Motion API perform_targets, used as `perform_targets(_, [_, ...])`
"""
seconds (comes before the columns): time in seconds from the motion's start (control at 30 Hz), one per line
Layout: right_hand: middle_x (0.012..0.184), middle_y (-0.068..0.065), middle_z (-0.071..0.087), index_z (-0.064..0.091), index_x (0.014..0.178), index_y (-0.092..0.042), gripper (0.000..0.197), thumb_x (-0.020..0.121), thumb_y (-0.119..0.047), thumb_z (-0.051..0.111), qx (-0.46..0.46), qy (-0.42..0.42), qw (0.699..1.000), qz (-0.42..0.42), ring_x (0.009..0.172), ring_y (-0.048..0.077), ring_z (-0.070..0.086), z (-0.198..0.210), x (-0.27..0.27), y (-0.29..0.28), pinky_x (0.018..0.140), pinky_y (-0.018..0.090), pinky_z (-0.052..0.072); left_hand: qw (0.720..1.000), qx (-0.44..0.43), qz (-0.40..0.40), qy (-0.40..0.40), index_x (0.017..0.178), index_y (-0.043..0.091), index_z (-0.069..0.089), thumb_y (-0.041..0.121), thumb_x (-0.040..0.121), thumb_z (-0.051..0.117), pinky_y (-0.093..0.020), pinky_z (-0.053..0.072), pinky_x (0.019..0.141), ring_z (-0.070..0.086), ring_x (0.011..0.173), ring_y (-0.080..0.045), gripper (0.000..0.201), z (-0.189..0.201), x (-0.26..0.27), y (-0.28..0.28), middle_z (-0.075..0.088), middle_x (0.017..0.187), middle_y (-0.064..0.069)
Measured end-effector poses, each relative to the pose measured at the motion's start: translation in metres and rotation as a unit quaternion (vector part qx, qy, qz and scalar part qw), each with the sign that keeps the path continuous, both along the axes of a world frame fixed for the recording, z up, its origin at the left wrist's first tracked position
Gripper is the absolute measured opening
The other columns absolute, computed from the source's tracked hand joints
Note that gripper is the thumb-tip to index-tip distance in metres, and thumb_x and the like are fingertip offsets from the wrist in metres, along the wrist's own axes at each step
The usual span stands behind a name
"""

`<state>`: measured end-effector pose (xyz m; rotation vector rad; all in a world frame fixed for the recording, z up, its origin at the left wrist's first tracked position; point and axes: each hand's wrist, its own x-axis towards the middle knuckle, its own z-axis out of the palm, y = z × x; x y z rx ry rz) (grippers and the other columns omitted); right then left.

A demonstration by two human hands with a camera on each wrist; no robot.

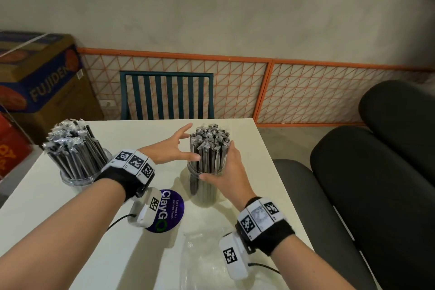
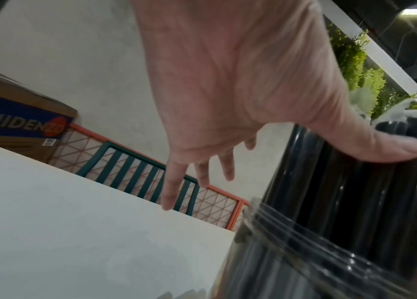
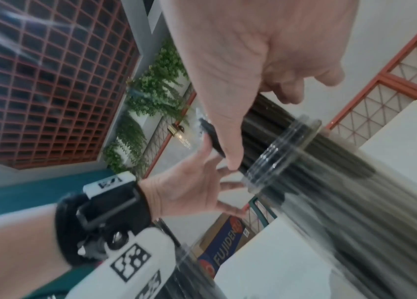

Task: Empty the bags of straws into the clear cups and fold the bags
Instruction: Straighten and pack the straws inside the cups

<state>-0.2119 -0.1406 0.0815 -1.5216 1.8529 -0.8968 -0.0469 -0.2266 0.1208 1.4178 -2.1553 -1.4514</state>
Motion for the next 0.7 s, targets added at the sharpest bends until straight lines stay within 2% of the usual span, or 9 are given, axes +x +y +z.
perform_targets(0.1, [0.156,0.002,0.016,-0.010,0.150,-0.013,0.118,0.074,-0.039,0.076,-0.009,0.015,1.000,-0.003,0.144,0.019,0.015,-0.002,0.012,-0.006,0.120,0.047,0.005,0.998,0.012,-0.021,0.052,0.146,0.036,0.004,0.067,0.040,0.077,-0.031,0.026,0.112,0.025,0.138,-0.015,0.133,0.000,-0.014,-0.001,0.025,0.150,0.007])
perform_targets(0.17, [0.155,0.003,0.018,-0.012,0.149,-0.013,0.115,0.076,-0.040,0.073,-0.013,0.005,1.000,-0.010,0.144,0.018,0.017,-0.002,0.015,-0.010,0.120,0.048,0.000,0.996,0.015,-0.044,0.078,0.144,0.032,0.010,0.054,0.050,0.080,-0.019,0.031,0.107,0.034,0.128,-0.004,0.119,0.001,-0.024,0.001,0.035,0.137,0.018])
perform_targets(0.2, [0.154,0.003,0.020,-0.011,0.150,-0.014,0.113,0.077,-0.038,0.072,-0.014,0.001,1.000,-0.016,0.143,0.019,0.021,-0.002,0.016,-0.014,0.120,0.048,-0.001,0.995,0.011,-0.042,0.087,0.144,0.028,0.012,0.048,0.055,0.080,-0.020,0.032,0.107,0.036,0.125,-0.003,0.114,0.000,-0.028,0.002,0.038,0.133,0.017])
perform_targets(0.23, [0.153,0.002,0.024,-0.007,0.151,-0.015,0.109,0.078,-0.036,0.072,-0.016,-0.002,1.000,-0.022,0.141,0.020,0.025,-0.003,0.016,-0.018,0.120,0.048,0.002,0.994,0.004,-0.038,0.098,0.144,0.024,0.012,0.045,0.057,0.080,-0.023,0.031,0.108,0.038,0.124,-0.004,0.112,-0.003,-0.031,0.003,0.039,0.133,0.013])
perform_targets(0.3, [0.147,0.001,0.037,0.010,0.150,-0.020,0.095,0.079,-0.030,0.071,-0.039,-0.011,0.999,-0.022,0.134,0.021,0.038,0.001,0.011,-0.024,0.117,0.048,0.023,0.994,-0.025,-0.011,0.108,0.144,0.020,0.013,0.033,0.067,0.078,-0.024,0.031,0.108,0.039,0.123,-0.006,0.102,-0.003,-0.034,0.003,0.039,0.132,0.008])
perform_targets(0.37, [0.137,-0.002,0.049,0.030,0.144,-0.024,0.073,0.081,-0.026,0.068,-0.058,-0.034,0.997,0.022,0.123,0.013,0.048,0.013,0.001,-0.027,0.103,0.033,0.040,0.992,-0.049,0.010,0.115,0.143,0.019,0.014,0.024,0.072,0.076,-0.016,0.034,0.101,0.039,0.119,-0.002,0.094,0.000,-0.029,0.005,0.037,0.127,0.013])
perform_targets(0.43, [0.134,-0.001,0.054,0.037,0.141,-0.023,0.062,0.085,-0.023,0.066,-0.020,-0.041,0.994,0.094,0.118,0.008,0.048,0.026,-0.013,-0.027,0.097,0.024,0.039,0.992,-0.050,0.010,0.113,0.144,0.024,0.013,0.038,0.061,0.078,-0.010,0.035,0.092,0.038,0.117,0.001,0.106,0.002,-0.020,0.005,0.035,0.127,0.017])
perform_targets(0.57, [0.139,-0.003,0.051,0.036,0.140,-0.024,0.073,0.078,-0.031,0.073,0.029,-0.074,0.988,0.133,0.129,0.013,0.046,0.026,-0.035,-0.026,0.112,0.039,0.036,0.997,-0.033,-0.012,0.067,0.145,0.037,0.010,0.065,0.041,0.078,-0.034,0.024,0.110,0.024,0.136,-0.012,0.127,-0.005,-0.003,0.001,0.027,0.147,0.006])
perform_targets(0.7, [0.140,-0.005,0.048,0.030,0.140,-0.028,0.089,0.068,-0.036,0.081,0.005,-0.092,0.991,0.093,0.128,0.011,0.044,0.013,-0.023,-0.015,0.110,0.037,0.036,0.995,0.008,0.034,0.090,0.146,0.038,0.011,0.054,0.056,0.077,-0.042,0.028,0.105,0.022,0.141,-0.021,0.113,-0.010,0.002,0.000,0.025,0.153,-0.001])
